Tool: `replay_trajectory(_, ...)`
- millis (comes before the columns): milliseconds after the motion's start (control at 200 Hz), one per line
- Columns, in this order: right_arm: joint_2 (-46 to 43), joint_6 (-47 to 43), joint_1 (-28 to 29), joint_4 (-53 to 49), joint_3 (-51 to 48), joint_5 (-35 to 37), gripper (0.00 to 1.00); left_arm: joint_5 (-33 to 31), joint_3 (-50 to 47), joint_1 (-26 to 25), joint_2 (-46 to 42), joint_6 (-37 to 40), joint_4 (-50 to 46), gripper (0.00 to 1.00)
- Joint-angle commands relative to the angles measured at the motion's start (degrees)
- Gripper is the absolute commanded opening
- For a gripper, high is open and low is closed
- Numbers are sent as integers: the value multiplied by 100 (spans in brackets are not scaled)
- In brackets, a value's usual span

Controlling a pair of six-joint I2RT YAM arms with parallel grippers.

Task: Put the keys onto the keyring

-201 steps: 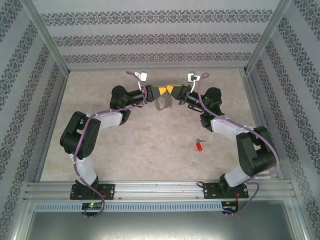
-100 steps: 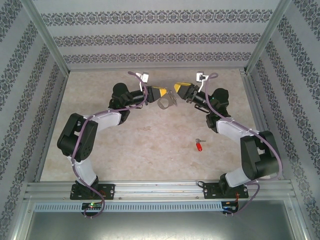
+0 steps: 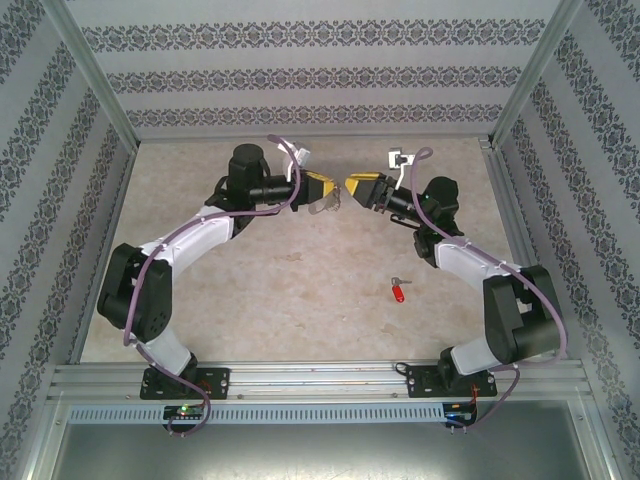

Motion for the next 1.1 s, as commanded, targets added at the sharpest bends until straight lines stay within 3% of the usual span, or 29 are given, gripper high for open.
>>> replay_trajectory(0, 84, -154, 85, 62, 203, -392, 49, 64, 259, -90, -177, 683, -805, 0)
replay_trajectory(625, 400, -246, 199, 36, 232, -578, 44, 123, 388, -221, -168, 658, -870, 0)
replay_trajectory(1094, 275, -297, 235, 37, -16, -782, 25, 100, 341, -223, -159, 506, -675, 0)
